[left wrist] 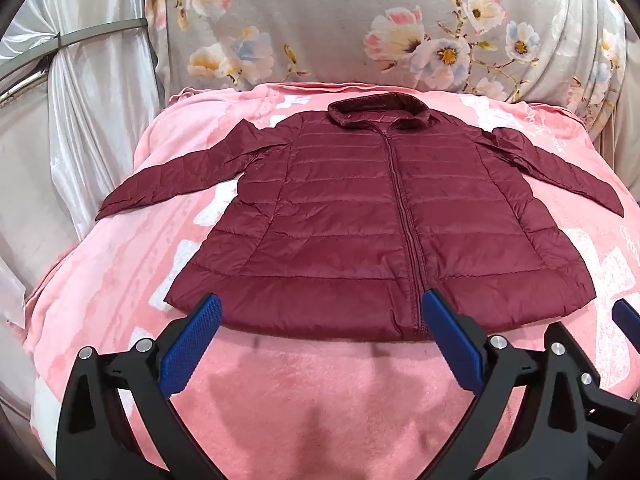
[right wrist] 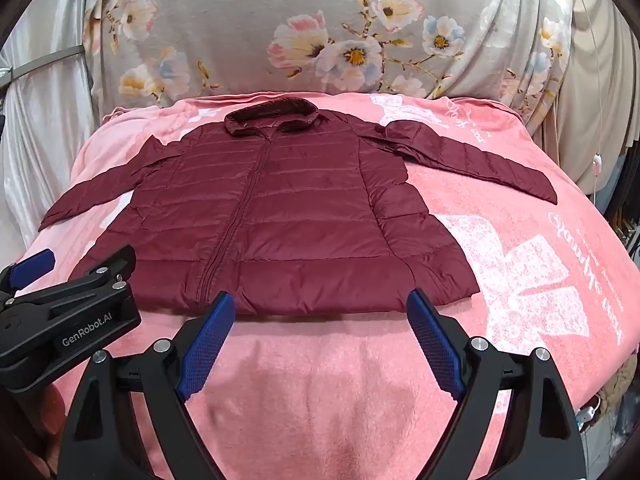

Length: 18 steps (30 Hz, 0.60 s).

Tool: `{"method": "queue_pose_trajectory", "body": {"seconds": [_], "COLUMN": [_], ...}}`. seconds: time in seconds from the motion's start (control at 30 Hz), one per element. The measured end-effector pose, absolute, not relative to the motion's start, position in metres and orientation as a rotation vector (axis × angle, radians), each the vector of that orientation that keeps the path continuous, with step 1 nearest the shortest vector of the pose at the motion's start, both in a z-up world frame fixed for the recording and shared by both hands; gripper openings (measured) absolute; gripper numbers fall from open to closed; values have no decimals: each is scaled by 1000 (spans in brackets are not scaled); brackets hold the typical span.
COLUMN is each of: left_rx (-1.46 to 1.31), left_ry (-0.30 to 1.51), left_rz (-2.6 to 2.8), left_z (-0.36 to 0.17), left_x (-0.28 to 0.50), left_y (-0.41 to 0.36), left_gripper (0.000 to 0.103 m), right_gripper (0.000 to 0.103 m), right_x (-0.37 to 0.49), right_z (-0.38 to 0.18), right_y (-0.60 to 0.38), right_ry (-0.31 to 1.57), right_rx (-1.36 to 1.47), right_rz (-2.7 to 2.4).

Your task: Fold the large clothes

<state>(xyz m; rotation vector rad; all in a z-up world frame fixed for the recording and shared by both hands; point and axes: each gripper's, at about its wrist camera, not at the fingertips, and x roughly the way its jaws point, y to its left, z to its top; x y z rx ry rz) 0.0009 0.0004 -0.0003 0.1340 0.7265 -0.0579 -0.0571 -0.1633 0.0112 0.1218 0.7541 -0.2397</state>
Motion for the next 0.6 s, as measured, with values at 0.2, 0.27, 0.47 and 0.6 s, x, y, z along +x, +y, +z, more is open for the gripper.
{"method": "queue_pose_trajectory", "body": {"seconds": [0.2,0.27,0.47,0.6], "left_rx": [138,139,136,129], "left_ry": [722,717,717,725], "left_rz": [-63,-65,-54,-45], "left_z": [-8,-9,-2,9], "left_x": [3,4,0,2], "left_y": [0,0,4,6], "left_gripper": [98,98,98,98], "right_gripper": [85,85,85,85], "right_x": [-59,-61,-56,-54], "right_z": [18,20,25,30], "right_y": [-162,-160,-158,-156], "right_ry": [741,734,728,724], "right_rx": [117,117,113,107], "right_rz": [-240,-241,-235,-224]}}
